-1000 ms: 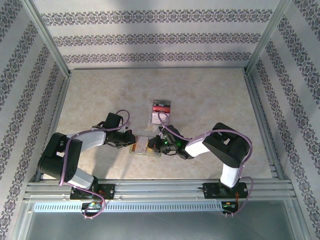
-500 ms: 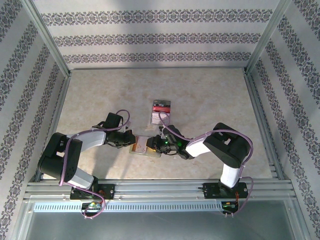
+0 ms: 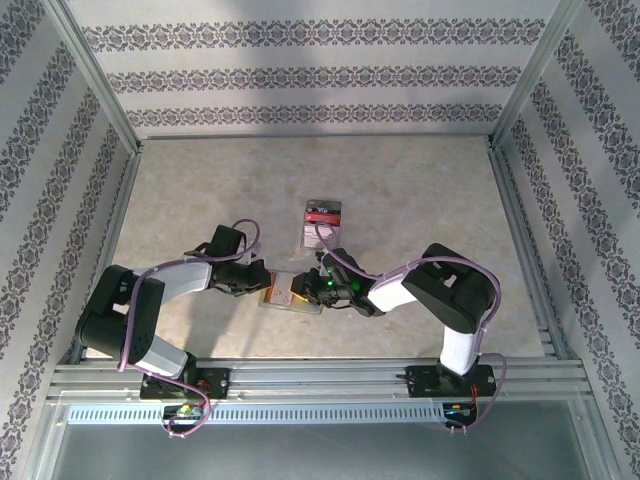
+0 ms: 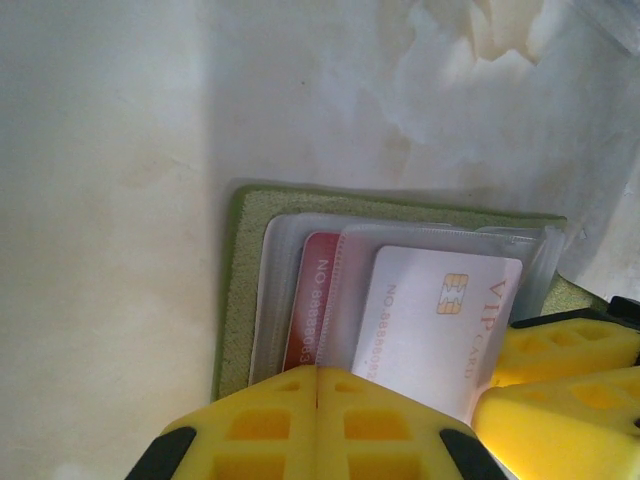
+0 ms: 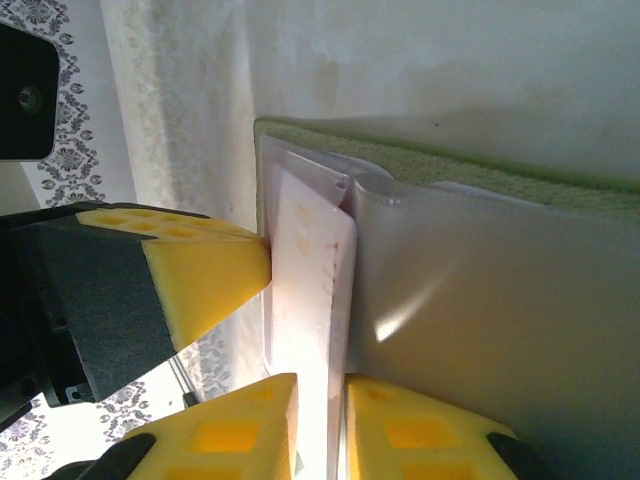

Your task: Take the credit cards out of the card holder

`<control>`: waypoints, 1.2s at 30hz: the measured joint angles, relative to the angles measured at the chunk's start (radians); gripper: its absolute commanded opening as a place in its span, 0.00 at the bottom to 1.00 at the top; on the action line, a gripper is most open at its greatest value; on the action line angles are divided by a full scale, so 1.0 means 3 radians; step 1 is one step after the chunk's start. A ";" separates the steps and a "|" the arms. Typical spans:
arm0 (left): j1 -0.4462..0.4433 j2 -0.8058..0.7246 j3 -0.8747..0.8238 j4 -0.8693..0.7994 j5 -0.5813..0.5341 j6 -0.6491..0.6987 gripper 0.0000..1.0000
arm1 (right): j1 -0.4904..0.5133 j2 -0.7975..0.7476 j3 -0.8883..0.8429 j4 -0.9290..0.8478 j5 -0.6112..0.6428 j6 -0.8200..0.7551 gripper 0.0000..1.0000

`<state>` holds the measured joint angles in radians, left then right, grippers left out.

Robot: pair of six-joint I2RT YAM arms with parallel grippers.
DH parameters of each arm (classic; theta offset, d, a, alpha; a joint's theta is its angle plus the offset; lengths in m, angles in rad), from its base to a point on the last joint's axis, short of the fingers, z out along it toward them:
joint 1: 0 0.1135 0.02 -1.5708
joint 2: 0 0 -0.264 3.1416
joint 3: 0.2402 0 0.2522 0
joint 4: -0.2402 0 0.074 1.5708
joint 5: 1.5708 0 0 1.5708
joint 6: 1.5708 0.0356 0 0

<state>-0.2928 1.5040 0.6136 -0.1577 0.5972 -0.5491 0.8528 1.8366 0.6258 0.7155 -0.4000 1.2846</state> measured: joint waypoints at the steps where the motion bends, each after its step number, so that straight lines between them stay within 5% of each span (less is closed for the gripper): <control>1: 0.0000 0.0000 0.0001 -0.0001 -0.0001 0.0000 0.00 | 0.0000 0.0000 -0.0004 0.0000 0.0004 0.0003 0.10; 36: -0.0074 0.0060 0.0036 0.0008 0.0128 -0.0089 0.00 | 0.0000 -0.0072 -0.0130 0.0074 0.0060 0.0008 0.03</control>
<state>-0.3149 1.5219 0.6243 -0.1555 0.6357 -0.5758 0.8528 1.8149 0.5869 0.7376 -0.3820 1.2869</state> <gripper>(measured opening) 0.056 0.046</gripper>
